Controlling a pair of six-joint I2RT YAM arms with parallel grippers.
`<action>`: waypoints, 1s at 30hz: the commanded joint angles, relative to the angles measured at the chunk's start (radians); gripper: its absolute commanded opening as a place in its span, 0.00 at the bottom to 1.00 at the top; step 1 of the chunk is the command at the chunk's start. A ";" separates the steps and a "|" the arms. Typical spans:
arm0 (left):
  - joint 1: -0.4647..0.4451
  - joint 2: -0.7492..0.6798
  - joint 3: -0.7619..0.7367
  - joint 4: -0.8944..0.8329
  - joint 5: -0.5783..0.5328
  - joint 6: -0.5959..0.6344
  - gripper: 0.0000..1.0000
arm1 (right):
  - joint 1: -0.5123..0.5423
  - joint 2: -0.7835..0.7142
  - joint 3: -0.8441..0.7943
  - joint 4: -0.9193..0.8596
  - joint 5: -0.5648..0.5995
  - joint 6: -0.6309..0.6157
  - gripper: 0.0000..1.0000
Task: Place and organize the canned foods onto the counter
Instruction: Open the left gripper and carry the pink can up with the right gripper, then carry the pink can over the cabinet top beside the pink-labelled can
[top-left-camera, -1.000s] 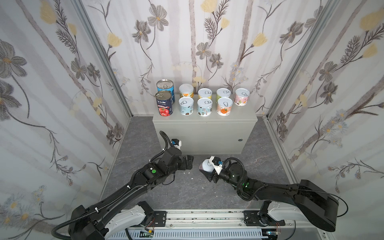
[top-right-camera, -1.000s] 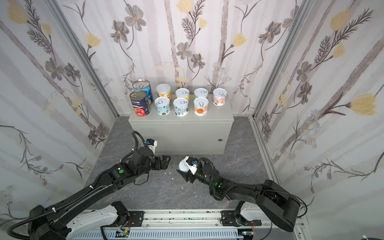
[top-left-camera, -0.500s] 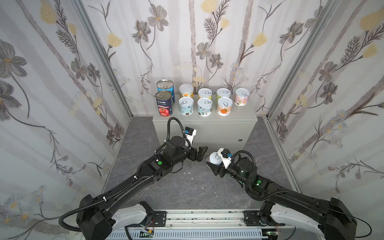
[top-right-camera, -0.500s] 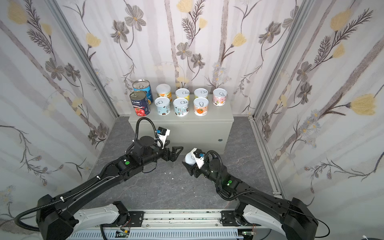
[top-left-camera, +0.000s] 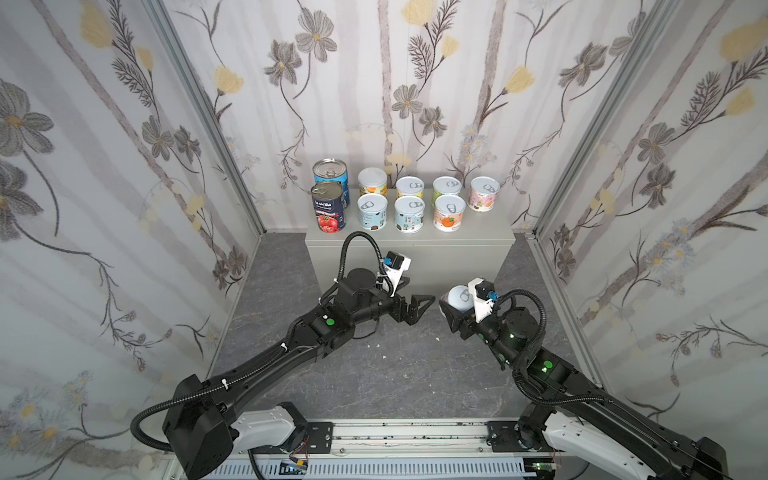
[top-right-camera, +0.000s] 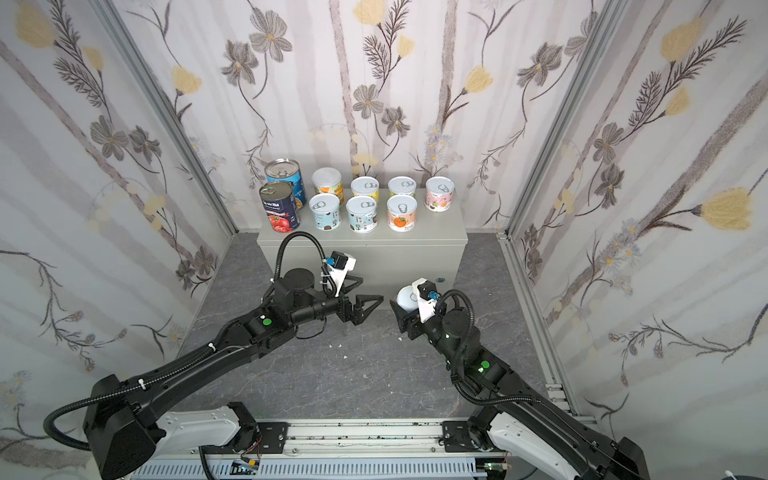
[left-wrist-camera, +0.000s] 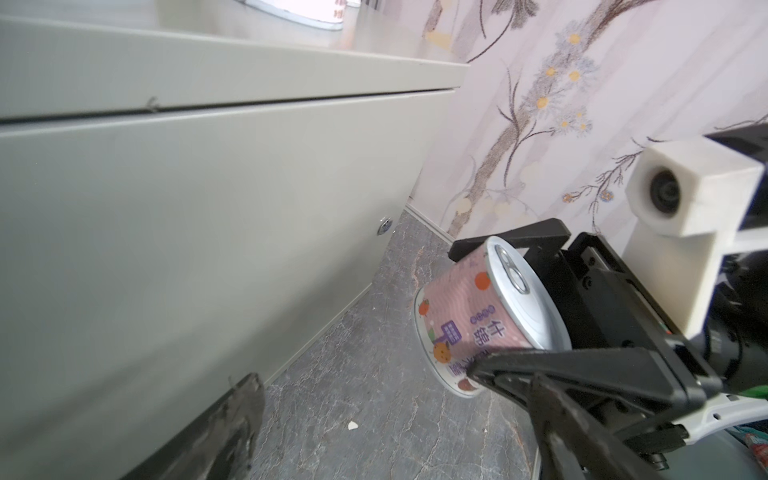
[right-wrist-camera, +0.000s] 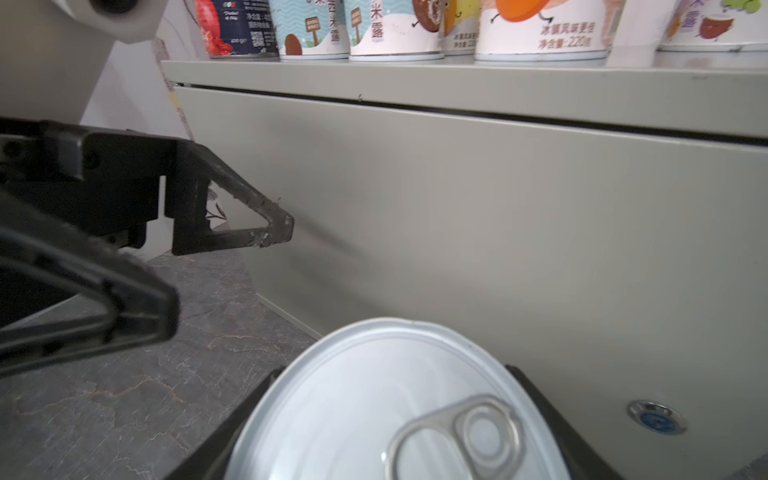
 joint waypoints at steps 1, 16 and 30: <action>-0.012 0.021 0.027 0.086 0.041 -0.004 1.00 | -0.030 -0.019 0.034 -0.016 0.004 0.023 0.42; -0.022 0.084 0.094 0.040 0.005 -0.038 1.00 | -0.271 0.021 0.287 -0.149 -0.171 -0.029 0.42; -0.022 -0.011 0.039 0.038 -0.069 -0.046 1.00 | -0.440 0.157 0.524 -0.284 -0.320 -0.049 0.43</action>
